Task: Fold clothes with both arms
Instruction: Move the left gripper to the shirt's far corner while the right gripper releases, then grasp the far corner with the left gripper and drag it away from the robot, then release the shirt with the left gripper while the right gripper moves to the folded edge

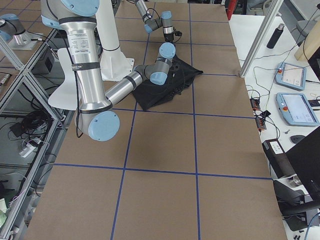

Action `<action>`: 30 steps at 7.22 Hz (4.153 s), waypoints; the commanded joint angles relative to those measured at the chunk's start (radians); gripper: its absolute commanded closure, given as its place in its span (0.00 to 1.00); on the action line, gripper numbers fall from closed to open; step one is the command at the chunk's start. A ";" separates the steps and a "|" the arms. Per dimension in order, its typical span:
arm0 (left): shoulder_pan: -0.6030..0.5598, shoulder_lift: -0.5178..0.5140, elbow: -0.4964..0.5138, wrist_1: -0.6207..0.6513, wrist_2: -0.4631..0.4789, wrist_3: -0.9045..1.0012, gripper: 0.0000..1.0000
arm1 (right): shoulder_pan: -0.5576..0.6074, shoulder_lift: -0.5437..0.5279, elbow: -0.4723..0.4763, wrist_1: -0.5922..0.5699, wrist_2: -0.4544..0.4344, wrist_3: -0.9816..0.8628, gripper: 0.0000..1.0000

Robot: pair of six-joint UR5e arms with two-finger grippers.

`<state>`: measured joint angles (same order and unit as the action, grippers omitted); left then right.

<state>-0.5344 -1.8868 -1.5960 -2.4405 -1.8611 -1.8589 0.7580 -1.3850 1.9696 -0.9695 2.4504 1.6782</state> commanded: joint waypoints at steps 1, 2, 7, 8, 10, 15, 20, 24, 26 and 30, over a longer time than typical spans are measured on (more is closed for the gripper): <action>-0.009 0.001 -0.002 0.000 -0.001 0.010 1.00 | 0.000 0.000 0.000 0.000 0.002 0.000 0.00; -0.031 0.001 -0.011 0.000 -0.009 0.013 1.00 | 0.000 0.000 0.000 0.000 0.004 0.000 0.00; -0.203 -0.112 0.063 0.166 -0.009 0.155 1.00 | -0.002 0.001 -0.006 0.000 -0.005 0.002 0.00; -0.219 -0.196 0.165 0.166 -0.003 0.155 1.00 | -0.002 0.001 -0.014 0.000 -0.011 0.000 0.00; -0.231 -0.415 0.417 0.164 0.057 0.149 1.00 | -0.002 0.001 -0.014 0.000 -0.016 0.002 0.00; -0.263 -0.529 0.603 0.083 0.164 0.155 1.00 | 0.003 -0.003 -0.015 0.000 -0.044 0.000 0.00; -0.277 -0.531 0.587 0.095 0.158 0.268 0.00 | 0.001 0.003 -0.020 0.002 -0.053 -0.040 0.00; -0.299 -0.406 0.359 0.225 0.122 0.410 0.00 | -0.077 0.014 -0.008 -0.037 -0.301 -0.246 0.00; -0.299 -0.260 0.154 0.294 0.118 0.473 0.00 | -0.104 0.017 0.017 -0.182 -0.355 -0.427 0.00; -0.299 -0.062 -0.053 0.305 0.059 0.511 0.00 | -0.300 0.130 0.029 -0.447 -0.572 -0.653 0.00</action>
<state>-0.8329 -1.9837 -1.6118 -2.1363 -1.7894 -1.3501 0.5225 -1.2763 1.9987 -1.3485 1.9429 1.1203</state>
